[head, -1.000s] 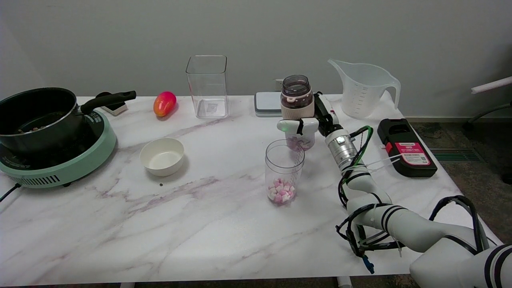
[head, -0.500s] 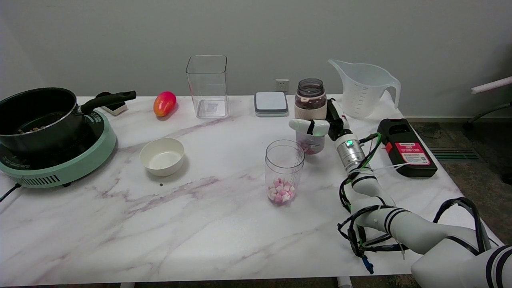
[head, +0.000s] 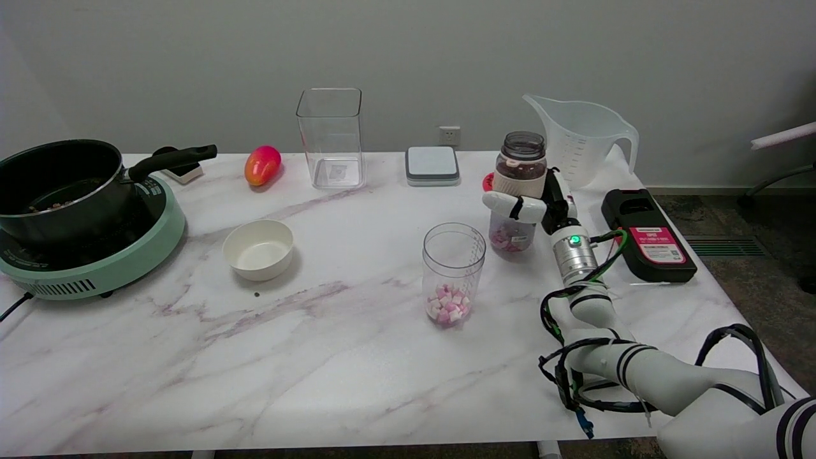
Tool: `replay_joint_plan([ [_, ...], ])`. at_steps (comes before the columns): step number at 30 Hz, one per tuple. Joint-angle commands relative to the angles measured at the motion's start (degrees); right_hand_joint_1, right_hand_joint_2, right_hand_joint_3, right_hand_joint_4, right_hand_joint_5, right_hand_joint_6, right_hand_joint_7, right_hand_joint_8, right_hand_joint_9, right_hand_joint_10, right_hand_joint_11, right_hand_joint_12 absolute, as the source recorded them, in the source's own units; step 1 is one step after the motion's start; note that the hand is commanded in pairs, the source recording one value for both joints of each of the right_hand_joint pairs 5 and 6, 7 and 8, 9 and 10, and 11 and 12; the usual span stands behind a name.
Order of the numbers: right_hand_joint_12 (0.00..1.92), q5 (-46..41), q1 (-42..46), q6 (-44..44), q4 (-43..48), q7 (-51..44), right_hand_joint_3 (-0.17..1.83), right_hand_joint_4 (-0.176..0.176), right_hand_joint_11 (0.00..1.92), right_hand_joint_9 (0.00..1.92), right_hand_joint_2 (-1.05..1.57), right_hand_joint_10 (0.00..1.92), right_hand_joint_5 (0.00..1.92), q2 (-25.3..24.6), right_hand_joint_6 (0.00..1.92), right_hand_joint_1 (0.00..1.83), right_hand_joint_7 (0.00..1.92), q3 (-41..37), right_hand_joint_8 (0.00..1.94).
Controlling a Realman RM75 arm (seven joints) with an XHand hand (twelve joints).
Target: Place the bottle on the table.
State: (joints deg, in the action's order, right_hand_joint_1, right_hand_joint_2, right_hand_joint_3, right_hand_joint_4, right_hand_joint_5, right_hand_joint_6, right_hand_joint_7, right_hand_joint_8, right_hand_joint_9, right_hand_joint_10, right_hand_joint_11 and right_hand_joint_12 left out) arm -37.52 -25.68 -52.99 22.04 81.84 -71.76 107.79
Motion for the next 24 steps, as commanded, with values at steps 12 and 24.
replay_joint_plan([
  [12, 1.2, -2.55, 1.82, -5.38, -0.72, -0.48, 0.97, 0.0, 1.2, 1.37, 0.55, 1.37, 1.34, 0.04, 1.34, 1.43, 1.59, 2.03, 1.59],
  [24, 0.98, -3.02, 3.9, -6.26, 0.64, -0.24, 1.26, 0.0, 0.98, 1.16, 0.0, 1.16, 0.89, 0.2, 0.89, 1.38, 1.29, 1.95, 1.29],
])
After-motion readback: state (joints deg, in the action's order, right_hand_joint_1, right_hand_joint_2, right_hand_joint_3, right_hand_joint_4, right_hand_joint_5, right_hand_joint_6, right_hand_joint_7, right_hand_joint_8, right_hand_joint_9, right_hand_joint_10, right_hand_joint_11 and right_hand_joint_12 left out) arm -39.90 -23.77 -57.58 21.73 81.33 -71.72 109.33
